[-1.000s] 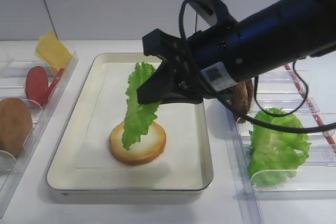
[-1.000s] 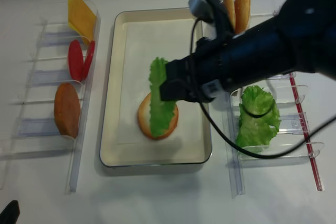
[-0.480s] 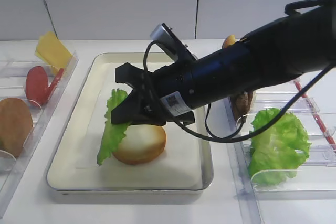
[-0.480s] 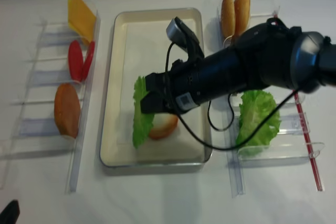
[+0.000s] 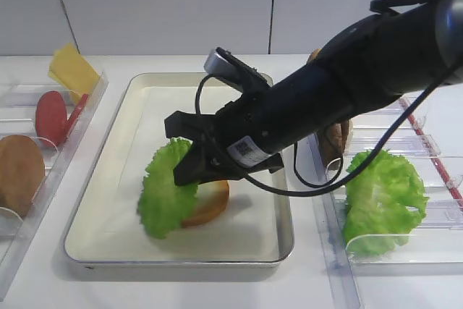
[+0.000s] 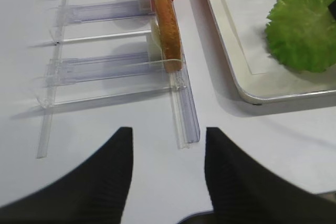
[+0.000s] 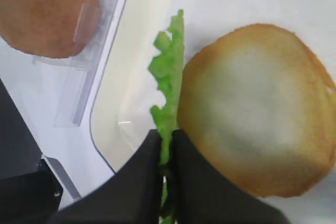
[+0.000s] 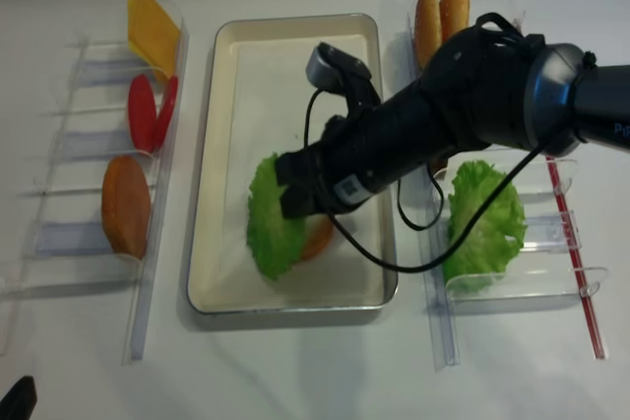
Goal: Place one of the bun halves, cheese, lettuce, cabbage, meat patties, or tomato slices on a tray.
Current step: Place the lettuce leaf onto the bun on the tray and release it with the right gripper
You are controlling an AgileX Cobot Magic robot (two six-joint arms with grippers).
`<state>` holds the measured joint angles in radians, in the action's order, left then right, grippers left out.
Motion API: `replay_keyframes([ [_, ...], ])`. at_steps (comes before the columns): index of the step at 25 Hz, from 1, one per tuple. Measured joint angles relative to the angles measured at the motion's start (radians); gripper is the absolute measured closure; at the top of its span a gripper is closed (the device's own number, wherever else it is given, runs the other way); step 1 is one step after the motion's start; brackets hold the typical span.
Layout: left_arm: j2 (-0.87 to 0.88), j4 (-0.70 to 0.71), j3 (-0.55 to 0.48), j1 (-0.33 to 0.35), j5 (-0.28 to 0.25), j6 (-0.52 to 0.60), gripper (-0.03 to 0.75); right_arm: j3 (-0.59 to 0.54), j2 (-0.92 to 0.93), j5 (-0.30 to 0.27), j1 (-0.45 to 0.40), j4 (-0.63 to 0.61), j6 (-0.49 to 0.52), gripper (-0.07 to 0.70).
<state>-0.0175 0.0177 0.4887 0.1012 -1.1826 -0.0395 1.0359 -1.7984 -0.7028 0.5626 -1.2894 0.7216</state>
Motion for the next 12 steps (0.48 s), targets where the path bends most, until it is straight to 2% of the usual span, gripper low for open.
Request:
replay_keyframes([
  [12, 0.0, 0.0, 0.0, 0.0, 0.0, 0.0, 0.418, 0.0, 0.0, 0.053, -0.034, 0.084, -0.029, 0.577],
])
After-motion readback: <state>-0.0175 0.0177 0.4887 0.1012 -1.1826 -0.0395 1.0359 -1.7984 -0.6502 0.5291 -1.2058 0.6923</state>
